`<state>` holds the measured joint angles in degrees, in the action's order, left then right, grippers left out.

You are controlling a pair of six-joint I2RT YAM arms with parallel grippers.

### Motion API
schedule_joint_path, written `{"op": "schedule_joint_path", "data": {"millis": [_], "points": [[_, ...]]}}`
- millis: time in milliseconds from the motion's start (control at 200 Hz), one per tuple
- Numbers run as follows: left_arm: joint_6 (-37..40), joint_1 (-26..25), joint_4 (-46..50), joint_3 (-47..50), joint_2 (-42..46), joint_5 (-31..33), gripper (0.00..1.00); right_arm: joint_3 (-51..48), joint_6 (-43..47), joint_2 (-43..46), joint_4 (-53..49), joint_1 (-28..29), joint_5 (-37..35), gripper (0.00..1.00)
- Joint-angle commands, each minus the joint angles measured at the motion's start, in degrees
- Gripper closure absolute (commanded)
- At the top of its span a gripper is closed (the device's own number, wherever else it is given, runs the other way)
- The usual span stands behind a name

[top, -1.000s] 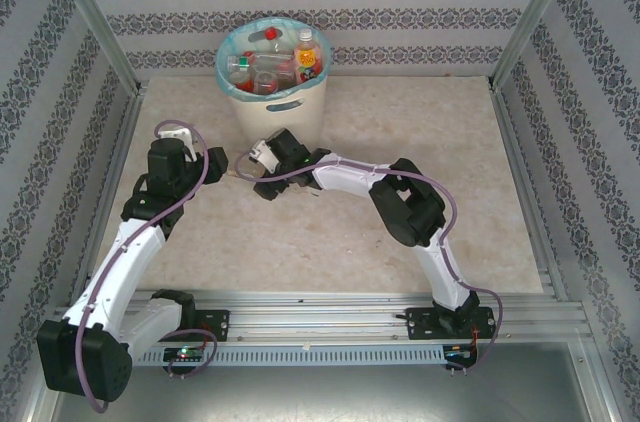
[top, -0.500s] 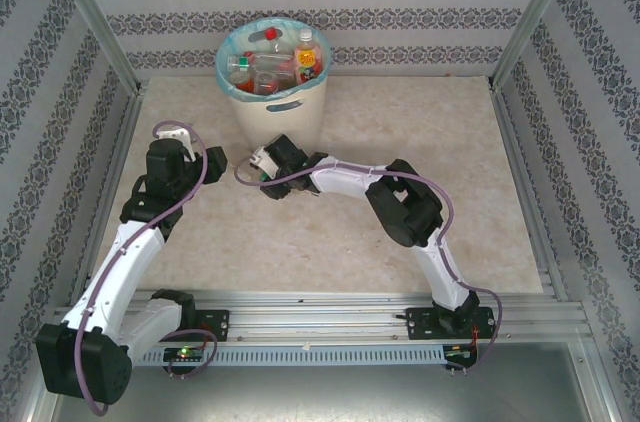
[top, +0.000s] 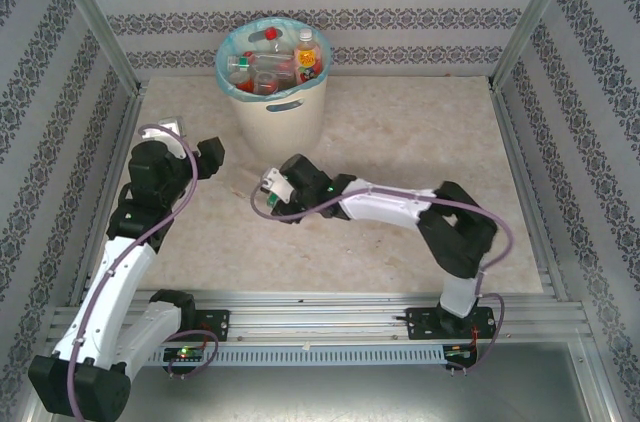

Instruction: Put the plastic bottles in the bin

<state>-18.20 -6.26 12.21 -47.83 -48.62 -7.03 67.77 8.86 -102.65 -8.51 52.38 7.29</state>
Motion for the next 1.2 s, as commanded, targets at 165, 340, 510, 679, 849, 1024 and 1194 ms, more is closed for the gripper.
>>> {"op": "schedule_joint_path", "data": {"millis": [165, 340, 510, 679, 849, 1024, 1194], "points": [[5.25, 0.02, -5.58, -9.02, -1.34, -25.43, 0.11, -15.38, -1.97, 22.98, 8.08, 0.35, 11.54, 0.76], [-2.48, 0.06, -17.28, -9.65, -4.77, -40.58, 0.10, -17.39, -2.07, 34.38, 5.12, -0.99, 11.79, 0.76], [-12.15, -0.42, -35.22, -8.39, -7.99, -52.29, 0.04, -19.48, -4.98, 43.70, 5.35, -5.01, 13.51, 0.77], [-18.35, -2.01, -46.70, -8.33, -10.33, -57.01, 0.01, -18.64, -5.85, 48.56, 4.95, -7.97, 17.57, 0.77], [-20.72, -5.65, -52.14, -8.94, -12.43, -61.48, 0.01, -16.21, -6.90, 50.22, 5.44, -9.14, 22.24, 0.77], [-20.47, -10.60, -53.51, -9.38, -14.41, -64.43, 0.03, -13.82, -7.92, 50.00, 7.11, -9.10, 26.32, 0.77], [-19.39, -13.50, -53.77, -9.86, -15.15, -65.59, 0.10, -12.79, -8.71, 50.19, 8.96, -9.11, 29.22, 0.76]]}}
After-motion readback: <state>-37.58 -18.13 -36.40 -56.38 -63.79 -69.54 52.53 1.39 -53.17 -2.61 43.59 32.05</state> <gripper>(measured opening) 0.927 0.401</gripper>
